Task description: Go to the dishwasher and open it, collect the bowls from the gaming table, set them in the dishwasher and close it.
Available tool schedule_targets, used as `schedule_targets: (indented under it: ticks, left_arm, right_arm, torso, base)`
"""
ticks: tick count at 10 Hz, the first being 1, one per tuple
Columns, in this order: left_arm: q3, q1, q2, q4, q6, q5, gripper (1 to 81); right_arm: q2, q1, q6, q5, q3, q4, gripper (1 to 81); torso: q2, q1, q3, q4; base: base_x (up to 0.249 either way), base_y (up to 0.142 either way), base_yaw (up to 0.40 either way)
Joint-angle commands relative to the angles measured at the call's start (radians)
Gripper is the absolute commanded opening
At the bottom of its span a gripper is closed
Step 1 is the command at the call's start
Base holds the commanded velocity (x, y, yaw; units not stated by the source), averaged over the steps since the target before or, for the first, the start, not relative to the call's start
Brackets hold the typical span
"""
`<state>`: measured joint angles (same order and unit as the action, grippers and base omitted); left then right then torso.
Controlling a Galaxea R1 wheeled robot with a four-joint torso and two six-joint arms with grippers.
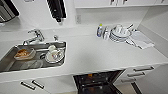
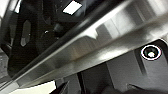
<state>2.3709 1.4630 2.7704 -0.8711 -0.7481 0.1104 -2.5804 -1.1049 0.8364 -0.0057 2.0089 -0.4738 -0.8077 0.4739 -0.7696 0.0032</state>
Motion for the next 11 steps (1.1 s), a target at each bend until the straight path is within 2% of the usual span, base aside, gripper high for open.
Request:
schedule_targets:
  ticks: [1, 2, 3, 7, 8, 9, 10, 11]
  left_arm:
    - [-0.015, 0.012, -0.021, -0.006, 0.0, -0.046, 81.1]
    - [-0.015, 0.012, -0.021, -0.006, 0.0, -0.046, 81.1]
    - [-0.016, 0.012, -0.02, -0.008, 0.0, -0.046, 81.1]
    - [-0.015, 0.012, -0.017, -0.011, 0.0, -0.046, 81.1]
    - [-0.015, 0.014, -0.017, -0.011, 0.0, -0.047, 81.1]
    - [-0.015, 0.012, -0.018, -0.011, 0.0, -0.046, 81.1]
    - [-0.015, 0.012, -0.015, -0.013, 0.001, -0.046, 81.1]
    - [-0.015, 0.012, -0.015, -0.013, 0.003, -0.046, 81.1]
  right_arm:
    - [0.036, 0.144, 0.047, 0.036, 0.011, 0.037, 81.1]
    - [0.047, 0.174, 0.064, 0.045, -0.019, 0.037, 81.1]
    - [0.088, 0.212, 0.114, 0.099, -0.086, 0.041, 81.1]
    - [0.314, 0.397, 0.196, 0.153, -0.455, 0.038, 81.1]
    - [0.346, 0.398, 0.194, 0.159, -0.524, 0.027, 81.1]
    - [0.347, 0.348, 0.181, 0.159, -0.55, 0.024, 81.1]
    - [0.308, 0.274, 0.178, 0.135, -0.521, 0.006, 81.1]
    - [0.262, 0.202, 0.176, -0.008, -0.448, -0.061, 81.1]
  torso:
    - [0.0, 0.0, 0.0, 0.0]
    - [0.0, 0.0, 0.0, 0.0]
    - [0.0, 0.0, 0.0, 0.0]
    - [0.0, 0.0, 0.0, 0.0]
    - [0.0, 0.0, 0.0, 0.0]
    - [0.0, 0.0, 0.0, 0.0]
    - [0.0, 0.0, 0.0, 0.0]
    - [0.0, 0.0, 0.0, 0.0]
  base:
    - [0.0, 0.0, 0.0]
    - [0.0, 0.0, 0.0]
    - [0.0, 0.0, 0.0]
    - [0.0, 0.0, 0.0]
    - [0.0, 0.0, 0.0]
    - [0.0, 0.0, 0.0]
    - [0.0, 0.0, 0.0]
    - [0.0, 0.0, 0.0]
